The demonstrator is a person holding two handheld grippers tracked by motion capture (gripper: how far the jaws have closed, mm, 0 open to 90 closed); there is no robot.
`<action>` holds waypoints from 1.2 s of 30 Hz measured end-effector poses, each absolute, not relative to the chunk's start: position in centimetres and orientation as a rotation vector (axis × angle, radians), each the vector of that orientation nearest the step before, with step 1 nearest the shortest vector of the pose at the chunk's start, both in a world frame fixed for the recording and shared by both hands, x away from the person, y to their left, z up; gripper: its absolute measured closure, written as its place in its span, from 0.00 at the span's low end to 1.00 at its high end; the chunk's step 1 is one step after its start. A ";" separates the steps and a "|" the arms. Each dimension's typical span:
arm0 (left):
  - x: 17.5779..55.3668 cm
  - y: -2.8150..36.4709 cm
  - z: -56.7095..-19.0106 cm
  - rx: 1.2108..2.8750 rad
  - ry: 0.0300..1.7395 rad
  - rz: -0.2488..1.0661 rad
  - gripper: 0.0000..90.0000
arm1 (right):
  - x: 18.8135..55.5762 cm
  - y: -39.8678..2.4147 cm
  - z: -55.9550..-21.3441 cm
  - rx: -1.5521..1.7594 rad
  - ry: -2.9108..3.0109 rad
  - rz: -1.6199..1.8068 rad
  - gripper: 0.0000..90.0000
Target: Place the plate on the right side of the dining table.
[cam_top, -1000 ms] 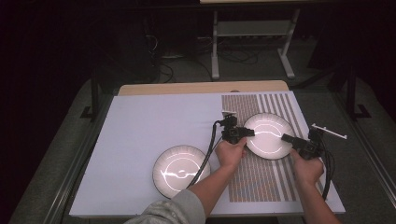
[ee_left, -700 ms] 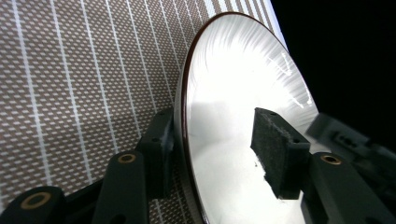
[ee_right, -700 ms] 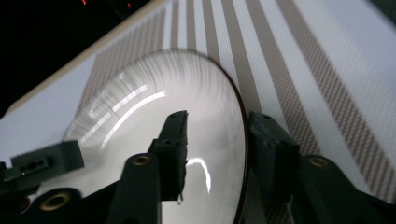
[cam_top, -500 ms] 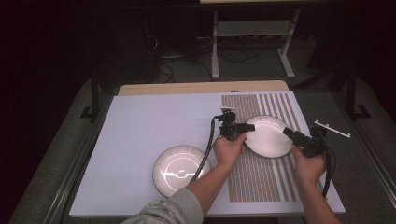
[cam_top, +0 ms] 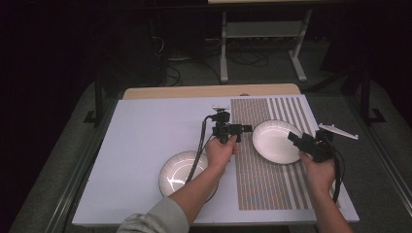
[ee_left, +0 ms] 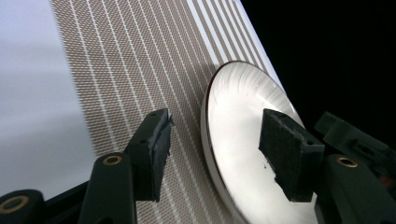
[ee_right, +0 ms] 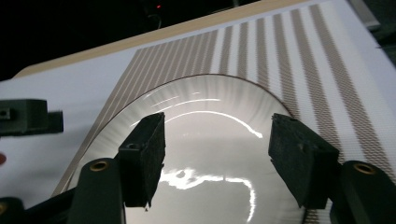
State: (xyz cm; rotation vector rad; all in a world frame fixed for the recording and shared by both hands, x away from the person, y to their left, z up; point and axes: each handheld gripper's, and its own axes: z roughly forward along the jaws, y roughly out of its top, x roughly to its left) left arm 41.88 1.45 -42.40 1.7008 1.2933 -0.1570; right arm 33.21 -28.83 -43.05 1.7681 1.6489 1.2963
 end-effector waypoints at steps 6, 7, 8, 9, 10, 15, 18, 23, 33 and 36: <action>41.3 3.4 -41.3 1.773 1.175 -0.073 0.47 | 33.1 -27.5 -42.8 1.672 1.759 1.310 0.36; 41.3 3.4 -41.3 1.773 1.175 -0.073 0.46 | 33.0 -27.2 -42.8 1.656 1.776 1.313 0.36; 41.0 4.0 -40.9 1.797 1.143 -0.053 0.46 | 33.0 -27.0 -42.7 1.639 1.791 1.317 0.35; 41.0 4.0 -40.9 1.797 1.143 -0.053 0.46 | 33.0 -27.0 -42.7 1.639 1.791 1.317 0.35; 40.8 4.8 -40.6 1.808 1.110 -0.058 0.46 | 32.9 -26.4 -42.6 1.596 1.833 1.322 0.35; 39.7 6.5 -39.4 1.836 1.047 -0.022 0.46 | 32.6 -25.4 -42.3 1.517 1.894 1.363 0.32; 39.2 7.3 -39.1 1.856 1.018 0.006 0.44 | 32.4 -25.1 -42.2 1.474 1.914 1.372 0.31; 38.3 9.5 -38.7 1.920 0.953 0.062 0.44 | 32.0 -24.3 -41.9 1.402 1.966 1.426 0.30; 36.0 14.3 -37.7 1.888 0.813 0.122 0.43 | 31.2 -23.5 -41.7 1.223 2.046 1.467 0.27; 35.5 15.1 -37.5 1.885 0.793 0.127 0.41 | 31.0 -23.3 -41.7 1.186 2.067 1.465 0.26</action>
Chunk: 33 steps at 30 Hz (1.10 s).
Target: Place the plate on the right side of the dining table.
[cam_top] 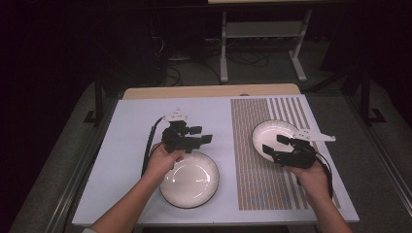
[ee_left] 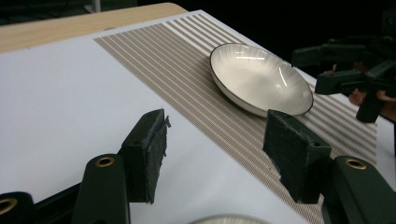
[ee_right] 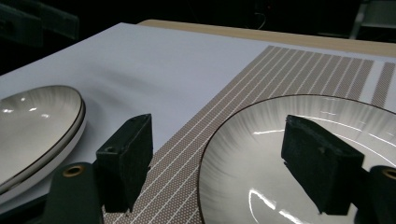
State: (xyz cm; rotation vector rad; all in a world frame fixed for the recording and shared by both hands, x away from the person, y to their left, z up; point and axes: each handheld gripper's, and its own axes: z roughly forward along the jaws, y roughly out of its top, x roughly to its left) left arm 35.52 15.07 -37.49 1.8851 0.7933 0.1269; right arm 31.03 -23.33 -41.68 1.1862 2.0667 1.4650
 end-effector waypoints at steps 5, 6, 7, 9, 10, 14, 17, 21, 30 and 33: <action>33.7 17.5 -36.9 1.871 0.664 0.105 0.33 | 30.4 -22.9 -41.7 1.083 2.125 1.452 0.24; 33.7 17.5 -36.9 1.871 0.664 0.105 0.33 | 30.3 -22.9 -41.7 1.073 2.130 1.459 0.24; 33.3 18.2 -36.7 1.867 0.651 0.138 0.33 | 30.3 -22.8 -41.7 1.069 2.135 1.465 0.24; 32.9 19.1 -36.6 1.858 0.645 0.152 0.33 | 30.1 -22.8 -41.6 1.052 2.144 1.465 0.24; 32.8 19.5 -36.7 1.850 0.645 0.156 0.33 | 30.1 -22.9 -41.6 1.043 2.147 1.466 0.24; 32.2 21.2 -36.9 1.835 0.662 0.181 0.33 | 29.8 -23.0 -41.5 1.010 2.149 1.493 0.23; 31.7 22.3 -37.1 1.839 0.638 0.216 0.33 | 29.6 -23.2 -41.4 0.970 2.158 1.496 0.22; 31.2 23.4 -37.2 1.843 0.616 0.242 0.32 | 29.5 -23.4 -41.4 0.952 2.164 1.504 0.22; 29.5 26.2 -37.4 1.849 0.570 0.275 0.29 | 28.9 -24.2 -41.4 0.913 2.175 1.531 0.21; 28.9 26.9 -37.5 1.859 0.537 0.285 0.29 | 28.7 -24.6 -41.5 0.911 2.162 1.547 0.22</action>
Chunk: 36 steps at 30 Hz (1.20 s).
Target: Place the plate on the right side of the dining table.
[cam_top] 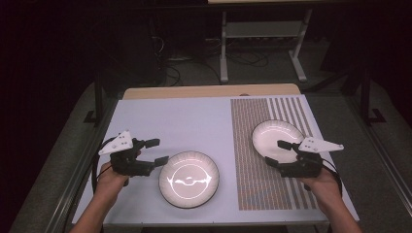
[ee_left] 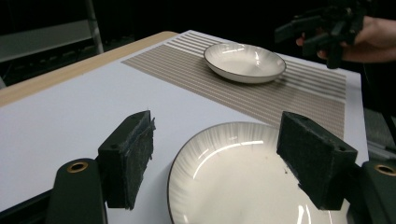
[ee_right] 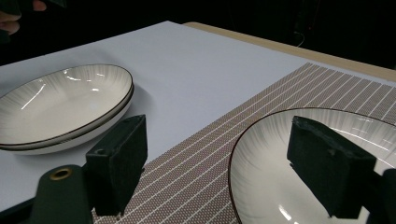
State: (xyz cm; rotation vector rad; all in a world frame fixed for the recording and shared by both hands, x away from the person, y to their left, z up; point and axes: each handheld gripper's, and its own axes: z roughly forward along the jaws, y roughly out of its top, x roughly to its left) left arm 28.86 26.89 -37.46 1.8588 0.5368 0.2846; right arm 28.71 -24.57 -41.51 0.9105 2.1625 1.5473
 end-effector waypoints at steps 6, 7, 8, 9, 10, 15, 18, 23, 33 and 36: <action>28.2 28.5 -37.6 1.840 0.540 0.289 0.28 | 28.2 -25.2 -41.5 0.895 2.155 1.555 0.22; 28.0 29.1 -37.8 1.830 0.550 0.282 0.28 | 28.1 -25.3 -41.5 0.898 2.153 1.556 0.22; 28.0 29.3 -37.9 1.828 0.553 0.283 0.28 | 28.1 -25.4 -41.5 0.899 2.150 1.559 0.22; 28.0 29.6 -38.0 1.824 0.558 0.277 0.28 | 28.1 -25.4 -41.5 0.897 2.148 1.561 0.22; 28.0 29.6 -38.0 1.824 0.558 0.277 0.28 | 28.1 -25.4 -41.5 0.897 2.148 1.561 0.22; 27.9 30.7 -38.7 1.824 0.572 0.272 0.28 | 28.1 -25.5 -41.6 0.894 2.150 1.564 0.22; 27.7 31.1 -38.8 1.837 0.572 0.279 0.28 | 28.1 -25.4 -41.6 0.889 2.145 1.576 0.21; 27.4 31.7 -39.0 1.817 0.579 0.288 0.28 | 28.0 -25.4 -41.5 0.885 2.132 1.583 0.20; 27.5 32.4 -39.7 1.813 0.601 0.279 0.28 | 28.0 -25.5 -41.5 0.883 2.125 1.578 0.20; 27.5 32.4 -39.7 1.804 0.609 0.277 0.28 | 28.0 -25.5 -41.5 0.882 2.126 1.579 0.20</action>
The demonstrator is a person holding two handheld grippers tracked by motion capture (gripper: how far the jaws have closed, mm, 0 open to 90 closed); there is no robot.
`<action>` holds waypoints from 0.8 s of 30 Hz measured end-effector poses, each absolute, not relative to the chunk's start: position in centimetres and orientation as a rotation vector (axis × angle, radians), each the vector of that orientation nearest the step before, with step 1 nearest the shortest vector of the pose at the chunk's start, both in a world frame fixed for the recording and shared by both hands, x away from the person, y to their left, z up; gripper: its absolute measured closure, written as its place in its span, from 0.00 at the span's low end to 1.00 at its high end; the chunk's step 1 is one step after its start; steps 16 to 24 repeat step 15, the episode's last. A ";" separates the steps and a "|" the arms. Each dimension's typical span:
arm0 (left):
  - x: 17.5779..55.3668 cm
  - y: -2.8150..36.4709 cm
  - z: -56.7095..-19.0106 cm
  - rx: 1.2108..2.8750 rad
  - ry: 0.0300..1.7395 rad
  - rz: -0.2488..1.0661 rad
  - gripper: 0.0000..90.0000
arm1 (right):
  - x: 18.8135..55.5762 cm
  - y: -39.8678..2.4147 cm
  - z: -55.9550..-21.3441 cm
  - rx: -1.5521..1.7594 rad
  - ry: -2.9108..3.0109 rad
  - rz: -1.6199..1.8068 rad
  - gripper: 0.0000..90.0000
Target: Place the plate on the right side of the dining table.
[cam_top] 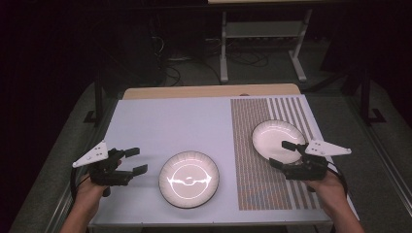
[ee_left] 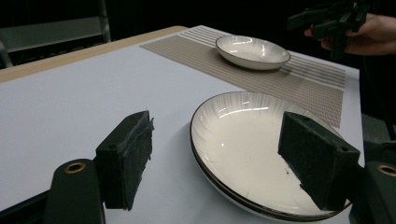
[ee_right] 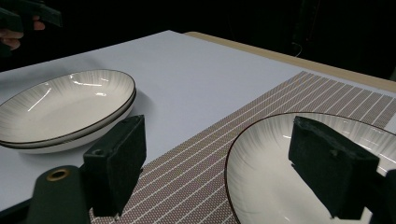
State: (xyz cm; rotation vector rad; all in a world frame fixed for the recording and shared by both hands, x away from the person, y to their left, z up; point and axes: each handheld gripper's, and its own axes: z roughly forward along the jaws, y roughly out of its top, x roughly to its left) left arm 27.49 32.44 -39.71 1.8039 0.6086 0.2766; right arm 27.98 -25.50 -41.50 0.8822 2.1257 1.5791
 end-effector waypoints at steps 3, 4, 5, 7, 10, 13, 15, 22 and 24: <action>27.5 32.5 -39.7 1.801 0.611 0.283 0.28 | 28.0 -25.5 -41.5 0.883 2.126 1.579 0.20; 27.5 32.6 -39.7 1.799 0.612 0.282 0.28 | 28.0 -25.5 -41.5 0.884 2.126 1.580 0.20; 27.5 32.6 -39.7 1.799 0.612 0.282 0.28 | 28.0 -25.5 -41.5 0.883 2.126 1.580 0.20; 27.5 32.6 -39.7 1.801 0.615 0.275 0.28 | 28.0 -25.5 -41.5 0.882 2.128 1.579 0.20; 27.5 32.5 -39.8 1.810 0.612 0.274 0.28 | 28.0 -25.4 -41.5 0.880 2.131 1.579 0.20; 27.6 32.6 -39.9 1.809 0.618 0.271 0.28 | 28.0 -25.4 -41.5 0.881 2.129 1.582 0.20; 27.7 32.6 -39.9 1.810 0.621 0.270 0.28 | 28.0 -25.4 -41.5 0.881 2.129 1.581 0.20; 27.7 32.6 -39.9 1.810 0.621 0.270 0.28 | 28.0 -25.4 -41.5 0.881 2.129 1.581 0.20; 27.7 32.6 -39.9 1.810 0.621 0.270 0.28 | 28.0 -25.4 -41.5 0.881 2.129 1.581 0.20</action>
